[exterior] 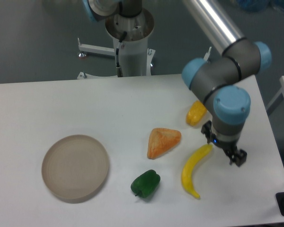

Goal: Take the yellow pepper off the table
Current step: 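Move the gripper up and over toward the yellow pepper, then lower the open gripper around the yellow pepper and close it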

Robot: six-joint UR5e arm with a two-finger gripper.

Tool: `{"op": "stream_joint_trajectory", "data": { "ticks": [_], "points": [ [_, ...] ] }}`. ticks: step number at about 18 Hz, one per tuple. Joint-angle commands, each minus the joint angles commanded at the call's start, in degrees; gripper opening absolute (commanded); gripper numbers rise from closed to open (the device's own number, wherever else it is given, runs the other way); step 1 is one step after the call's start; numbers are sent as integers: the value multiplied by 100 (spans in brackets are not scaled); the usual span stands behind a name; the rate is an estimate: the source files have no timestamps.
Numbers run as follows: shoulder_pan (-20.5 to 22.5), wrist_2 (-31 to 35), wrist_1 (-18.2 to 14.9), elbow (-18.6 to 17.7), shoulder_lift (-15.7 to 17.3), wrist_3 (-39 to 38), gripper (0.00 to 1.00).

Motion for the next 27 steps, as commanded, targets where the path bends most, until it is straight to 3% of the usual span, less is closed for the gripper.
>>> {"op": "stream_joint_trajectory", "data": {
  "ticks": [5, 8, 20, 27],
  "points": [
    [97, 44, 62, -844, 405, 114, 100],
    [106, 657, 106, -1302, 493, 632, 100],
    [229, 633, 88, -1891, 704, 36, 100],
    [273, 299, 527, -2076, 704, -167, 100]
  ]
}}
